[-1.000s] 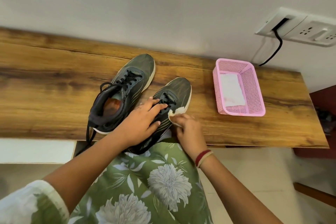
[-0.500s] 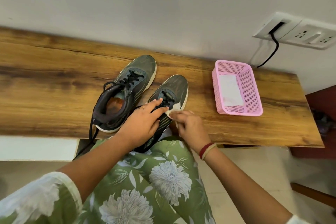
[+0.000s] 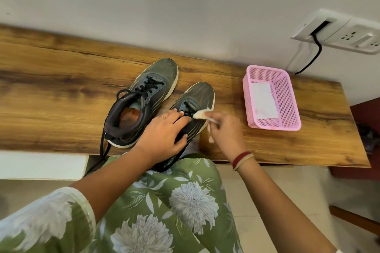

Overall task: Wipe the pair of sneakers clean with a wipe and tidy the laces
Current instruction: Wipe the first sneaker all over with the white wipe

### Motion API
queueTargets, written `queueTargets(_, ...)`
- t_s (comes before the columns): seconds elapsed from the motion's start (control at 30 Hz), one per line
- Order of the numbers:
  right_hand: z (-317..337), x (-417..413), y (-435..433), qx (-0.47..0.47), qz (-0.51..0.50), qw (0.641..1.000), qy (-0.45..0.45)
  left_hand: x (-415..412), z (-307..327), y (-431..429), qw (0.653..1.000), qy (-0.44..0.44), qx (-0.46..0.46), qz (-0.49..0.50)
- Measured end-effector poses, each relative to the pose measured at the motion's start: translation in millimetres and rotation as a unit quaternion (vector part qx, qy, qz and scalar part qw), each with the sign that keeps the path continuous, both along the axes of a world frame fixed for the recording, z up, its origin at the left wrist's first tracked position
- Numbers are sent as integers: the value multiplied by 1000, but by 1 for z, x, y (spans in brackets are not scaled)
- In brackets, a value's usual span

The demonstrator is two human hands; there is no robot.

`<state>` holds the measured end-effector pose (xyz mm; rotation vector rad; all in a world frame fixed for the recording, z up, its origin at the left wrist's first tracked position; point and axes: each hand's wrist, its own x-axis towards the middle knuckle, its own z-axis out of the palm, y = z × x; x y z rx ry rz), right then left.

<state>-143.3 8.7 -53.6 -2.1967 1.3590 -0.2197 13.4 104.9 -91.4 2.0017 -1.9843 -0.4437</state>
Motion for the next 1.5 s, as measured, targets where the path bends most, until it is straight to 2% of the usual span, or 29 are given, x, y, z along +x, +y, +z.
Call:
queueTargets(0.07, -6, 7, -9, -44, -37, 998, 15, -1, 1, -2, 1000, -24, 1, -4)
queueTargets(0.17, -24, 14, 7, -52, 47, 992, 107, -2, 1, -3, 999, -49, 5, 3)
queueTargets(0.23, -26, 11, 20, -71, 102, 984, 128, -2, 0, -3, 999, -53, 3, 7)
queueTargets(0.33, -11, 3, 24, 13, 140, 986, 91, -2, 0, -3, 998, -54, 2, 11)
queueTargets(0.4, 3, 0, 17, 70, 93, 991, 60, -3, 0, -2, 997, -73, -8, 14)
queueTargets(0.47, 6, 1, 4, 18, -3, 999, 31, -4, 0, -1, 995, -99, -21, 14)
queueTargets(0.53, -1, 7, -3, -27, -39, 998, 31, -4, 2, -1, 993, -115, -20, 6)
queueTargets(0.7, -20, 18, 32, -44, 78, 990, 109, -5, 2, -3, 995, -100, 6, 5)
queueTargets(0.83, 9, 13, 18, 55, 144, 977, 149, -5, 0, -3, 997, -71, 7, 6)
queueTargets(0.9, 15, 14, 3, 20, 118, 980, 158, -5, -1, -4, 998, -70, 3, 3)
queueTargets(1.0, 6, 17, 12, -27, 54, 991, 121, -5, -1, -3, 998, -69, 11, 0)
queueTargets(1.1, -8, 15, 34, 28, 100, 989, 101, -6, -2, -3, 999, -44, 25, 6)
queueTargets(1.2, 3, 6, 9, 168, 45, 984, 26, -4, -3, -3, 999, -31, 29, 9)
queueTargets(1.23, 5, 3, -4, 165, 8, 986, -5, -4, -3, -3, 999, -31, 27, 9)
queueTargets(1.33, 1, -1, -36, 31, -97, 994, -49, -3, -4, -3, 999, -33, 27, 12)
queueTargets(1.4, -9, 7, -44, -22, -75, 996, -35, -4, -3, -4, 999, -37, 28, 10)
queueTargets(1.5, -25, 19, -43, -82, 17, 996, 14, -5, -1, -6, 999, -47, 25, 6)
